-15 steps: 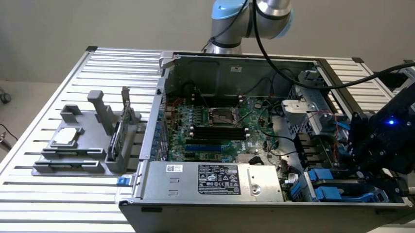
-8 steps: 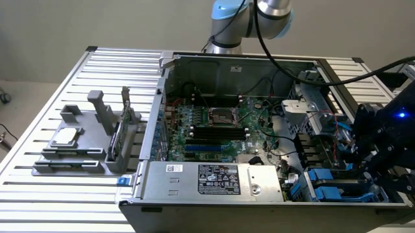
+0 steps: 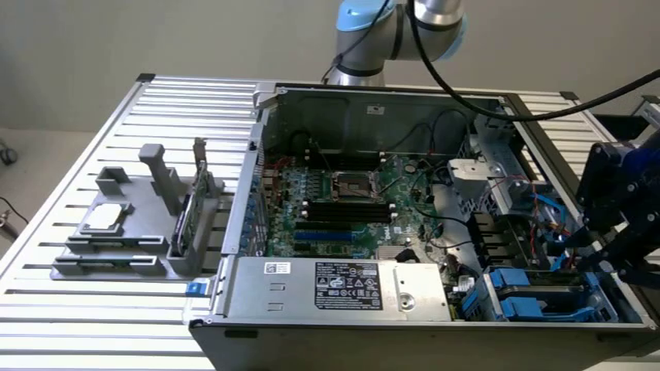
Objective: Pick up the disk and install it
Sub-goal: 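Insert the first disk wire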
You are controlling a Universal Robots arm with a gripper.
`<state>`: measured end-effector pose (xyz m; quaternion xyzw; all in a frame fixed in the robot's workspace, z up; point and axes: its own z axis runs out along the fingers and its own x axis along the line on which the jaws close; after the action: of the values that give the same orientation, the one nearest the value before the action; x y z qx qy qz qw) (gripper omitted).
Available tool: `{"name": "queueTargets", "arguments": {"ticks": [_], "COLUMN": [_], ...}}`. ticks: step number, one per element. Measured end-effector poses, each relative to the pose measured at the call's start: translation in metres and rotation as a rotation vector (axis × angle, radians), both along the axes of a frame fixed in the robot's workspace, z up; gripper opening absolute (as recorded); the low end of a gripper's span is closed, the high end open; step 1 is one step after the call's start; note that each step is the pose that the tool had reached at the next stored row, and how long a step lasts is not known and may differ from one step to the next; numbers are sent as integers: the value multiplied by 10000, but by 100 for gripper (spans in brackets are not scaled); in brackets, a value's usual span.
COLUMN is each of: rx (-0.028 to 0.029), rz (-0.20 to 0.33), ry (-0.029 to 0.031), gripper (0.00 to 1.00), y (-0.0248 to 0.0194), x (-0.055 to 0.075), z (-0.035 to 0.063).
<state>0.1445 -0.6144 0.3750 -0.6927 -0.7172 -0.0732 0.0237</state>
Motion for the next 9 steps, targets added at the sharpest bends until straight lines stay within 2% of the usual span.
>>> {"name": "queueTargets", "arguments": {"ticks": [2, 5, 9], "rx": [1, 2, 1], "rz": [0, 0, 0], "ry": [8, 24, 36], "gripper": [32, 32, 32], "y": [-7, -11, -13], "x": [-7, -60, -202], "z": [49, 72, 78]}}
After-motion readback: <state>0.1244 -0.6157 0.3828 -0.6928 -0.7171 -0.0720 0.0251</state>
